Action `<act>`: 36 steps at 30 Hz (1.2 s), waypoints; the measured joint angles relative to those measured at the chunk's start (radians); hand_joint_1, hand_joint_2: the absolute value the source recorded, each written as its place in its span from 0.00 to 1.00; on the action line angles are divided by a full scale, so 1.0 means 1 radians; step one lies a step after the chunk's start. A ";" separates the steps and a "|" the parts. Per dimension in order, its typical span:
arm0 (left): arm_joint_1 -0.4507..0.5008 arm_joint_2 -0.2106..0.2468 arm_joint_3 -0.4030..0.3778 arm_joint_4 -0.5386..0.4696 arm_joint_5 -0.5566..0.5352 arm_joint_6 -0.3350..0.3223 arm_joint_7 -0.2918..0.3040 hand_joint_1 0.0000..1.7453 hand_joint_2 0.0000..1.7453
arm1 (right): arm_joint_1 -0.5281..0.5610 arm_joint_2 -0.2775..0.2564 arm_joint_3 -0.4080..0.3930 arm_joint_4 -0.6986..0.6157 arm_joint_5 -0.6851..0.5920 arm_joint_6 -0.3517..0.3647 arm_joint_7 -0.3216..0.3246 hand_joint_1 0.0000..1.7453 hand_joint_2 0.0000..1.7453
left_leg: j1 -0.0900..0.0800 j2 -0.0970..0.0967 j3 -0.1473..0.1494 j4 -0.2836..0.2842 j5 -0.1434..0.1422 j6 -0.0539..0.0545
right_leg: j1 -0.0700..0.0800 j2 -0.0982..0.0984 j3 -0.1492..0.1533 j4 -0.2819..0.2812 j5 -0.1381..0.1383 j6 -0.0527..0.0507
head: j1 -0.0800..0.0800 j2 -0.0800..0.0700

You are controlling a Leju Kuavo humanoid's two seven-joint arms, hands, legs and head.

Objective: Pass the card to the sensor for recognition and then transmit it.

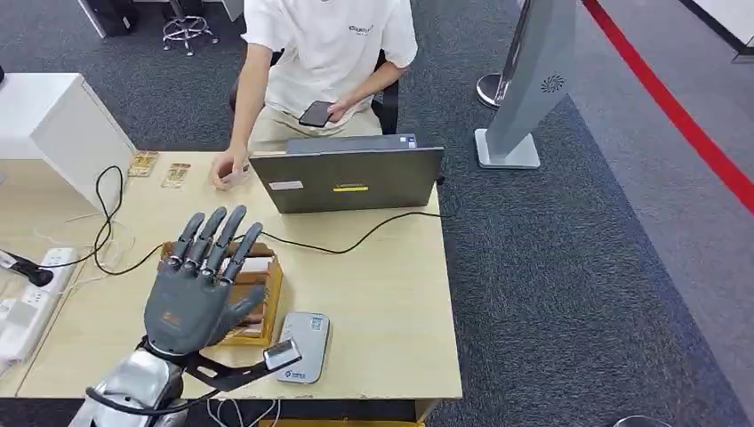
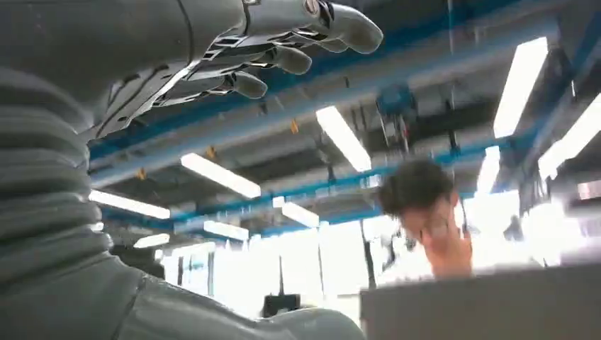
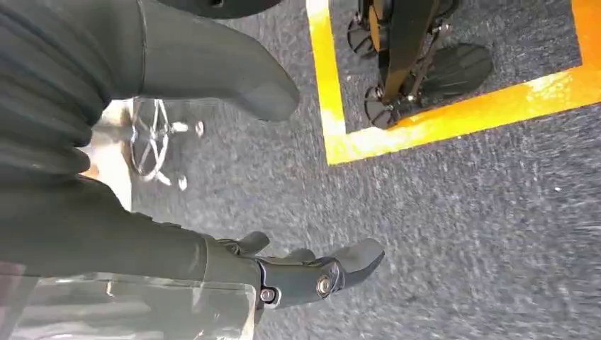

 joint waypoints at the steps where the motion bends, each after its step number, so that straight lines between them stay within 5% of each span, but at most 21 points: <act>1: 0.014 0.005 0.000 -0.003 0.012 -0.034 0.002 0.00 1.00 | 0.000 0.001 -0.007 0.000 -0.003 0.001 0.004 0.00 1.00 | 0.000 0.000 0.000 0.000 0.000 0.000 | 0.000 0.000 0.000 0.000 0.000 0.000 | 0.000 0.000; 12: 0.127 0.093 0.000 0.008 0.102 -0.237 0.025 0.00 1.00 | 0.006 0.009 -0.043 0.000 -0.016 0.008 -0.002 0.00 1.00 | 0.000 -0.001 0.000 0.000 0.000 0.000 | 0.000 0.000 0.000 0.000 -0.001 0.000 | 0.000 0.000; 36: 0.227 0.113 0.039 0.078 0.065 -0.257 0.129 0.00 1.00 | 0.010 0.014 -0.043 0.000 0.018 0.002 0.005 0.00 1.00 | 0.000 -0.001 0.000 0.000 0.000 0.000 | 0.000 -0.001 0.000 0.000 -0.001 0.000 | 0.000 0.000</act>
